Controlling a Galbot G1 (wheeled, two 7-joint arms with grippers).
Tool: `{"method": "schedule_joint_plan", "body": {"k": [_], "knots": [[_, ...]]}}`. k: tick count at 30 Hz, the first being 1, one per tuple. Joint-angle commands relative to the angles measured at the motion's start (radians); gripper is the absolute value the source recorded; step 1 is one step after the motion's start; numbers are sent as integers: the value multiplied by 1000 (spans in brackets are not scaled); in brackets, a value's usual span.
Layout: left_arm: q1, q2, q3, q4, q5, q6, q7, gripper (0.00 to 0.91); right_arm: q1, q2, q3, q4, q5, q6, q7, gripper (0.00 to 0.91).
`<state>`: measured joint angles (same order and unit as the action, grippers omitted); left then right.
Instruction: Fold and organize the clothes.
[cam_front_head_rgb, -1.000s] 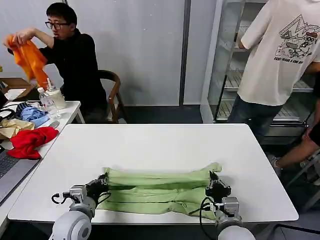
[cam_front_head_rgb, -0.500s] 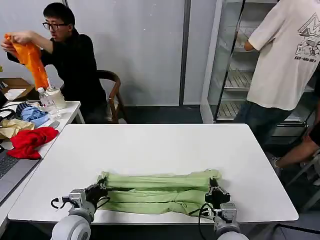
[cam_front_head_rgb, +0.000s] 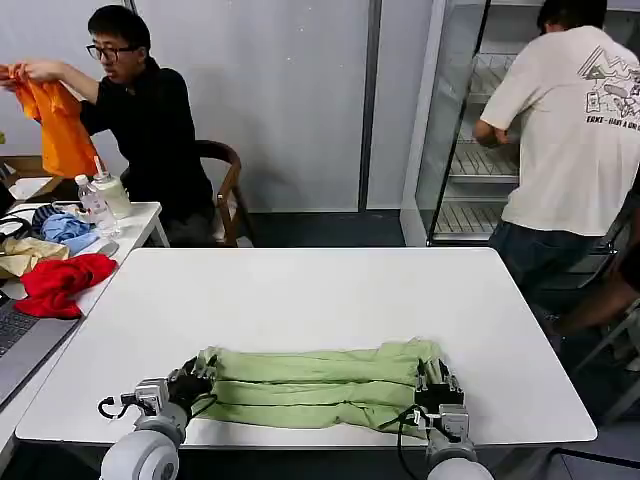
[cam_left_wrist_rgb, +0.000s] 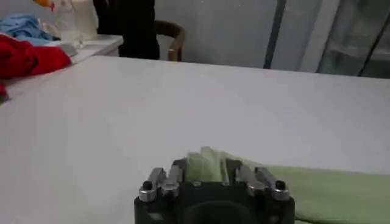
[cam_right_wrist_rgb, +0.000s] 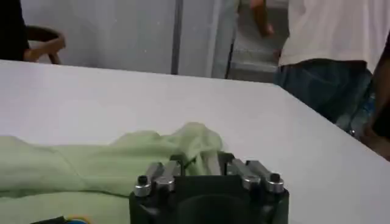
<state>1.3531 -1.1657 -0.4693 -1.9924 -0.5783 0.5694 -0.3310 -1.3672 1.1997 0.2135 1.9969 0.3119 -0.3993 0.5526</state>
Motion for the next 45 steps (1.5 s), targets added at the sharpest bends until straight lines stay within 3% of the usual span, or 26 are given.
{"method": "schedule_joint_plan", "body": {"k": [1,9,17,32,45], "knots": [[-35,11,-34,-35,51,6,-9,907,22,-1,4,45,-20,4,11,907],[24,43,-72,-108,75,7,-10,907,54,-18,37,128,-45,-9,5,907],[173,-27,-46,-107,135,-13,-21,907,58,-20,83,116,-18,-2,12,907],[165,-55,-35,-84,122,-48,-15,907,31,-32,111,121,-3,22,7,907],[140,-32,-12,-26,167,-116,100,907,36,-33,119,111,-8,48,-15,907]]}}
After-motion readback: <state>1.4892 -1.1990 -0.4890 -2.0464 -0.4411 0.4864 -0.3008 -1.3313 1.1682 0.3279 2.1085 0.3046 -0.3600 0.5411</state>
